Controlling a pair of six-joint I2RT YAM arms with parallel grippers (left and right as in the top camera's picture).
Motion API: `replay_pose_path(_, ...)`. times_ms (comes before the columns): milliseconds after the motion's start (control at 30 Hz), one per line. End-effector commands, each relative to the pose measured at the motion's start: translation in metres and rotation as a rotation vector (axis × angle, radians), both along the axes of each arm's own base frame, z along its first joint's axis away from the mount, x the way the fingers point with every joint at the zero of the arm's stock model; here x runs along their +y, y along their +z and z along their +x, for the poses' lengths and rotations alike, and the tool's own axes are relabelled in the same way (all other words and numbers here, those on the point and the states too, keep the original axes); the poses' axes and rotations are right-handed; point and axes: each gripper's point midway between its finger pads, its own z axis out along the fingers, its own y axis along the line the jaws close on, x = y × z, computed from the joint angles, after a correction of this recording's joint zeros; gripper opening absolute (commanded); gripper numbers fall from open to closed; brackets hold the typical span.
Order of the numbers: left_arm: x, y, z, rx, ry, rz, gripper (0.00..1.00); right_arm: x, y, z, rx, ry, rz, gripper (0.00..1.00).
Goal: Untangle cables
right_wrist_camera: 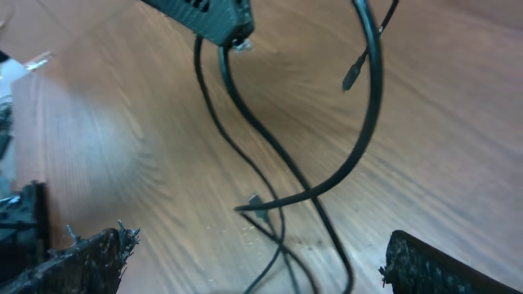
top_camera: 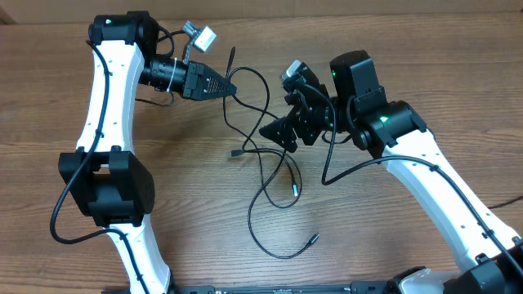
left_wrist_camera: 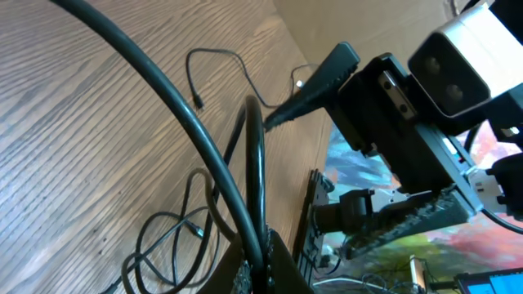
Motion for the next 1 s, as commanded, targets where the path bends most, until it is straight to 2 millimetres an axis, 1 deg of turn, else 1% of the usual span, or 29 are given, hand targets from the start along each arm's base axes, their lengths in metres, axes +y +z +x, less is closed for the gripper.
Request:
replay_pose_path(0,-0.012,0.006,-0.002,-0.029,-0.032,-0.061,0.04,-0.006,0.002,0.016,-0.067,-0.045,-0.045,1.0)
replay_pose_path(133,-0.019,0.006,-0.005,-0.015,-0.043,-0.065,0.04,-0.004,-0.002,0.023,-0.081,-0.05,-0.046,1.0)
replay_pose_path(200,-0.022,0.008,-0.005,0.013,-0.035,-0.076,0.04,-0.002,-0.004,0.023,-0.085,-0.037,-0.047,0.99)
replay_pose_path(267,-0.023,0.01,-0.005,0.053,-0.019,-0.081,0.05,-0.001,-0.005,0.023,-0.087,-0.026,-0.048,0.97)
replay_pose_path(333,-0.023,0.01,-0.004,0.115,0.006,-0.075,0.05,0.002,-0.003,0.018,-0.113,0.027,-0.042,0.91)
replay_pose_path(400,-0.023,0.009,-0.003,0.187,0.034,-0.066,0.04,0.006,0.0,0.015,-0.125,0.064,-0.024,0.9)
replay_pose_path(500,-0.026,0.009,-0.005,0.267,0.056,-0.058,0.04,0.007,0.002,0.016,-0.132,0.065,-0.019,0.9)
replay_pose_path(767,-0.056,0.01,-0.019,0.307,-0.004,-0.051,0.05,0.007,0.003,0.017,-0.138,0.065,-0.016,0.89)
replay_pose_path(900,-0.069,0.009,-0.018,0.343,-0.001,-0.042,0.04,0.008,0.003,0.016,-0.137,0.067,-0.013,0.89)
replay_pose_path(967,-0.074,0.009,-0.018,0.371,0.005,-0.038,0.04,0.008,0.003,0.016,-0.137,0.067,-0.014,0.83)
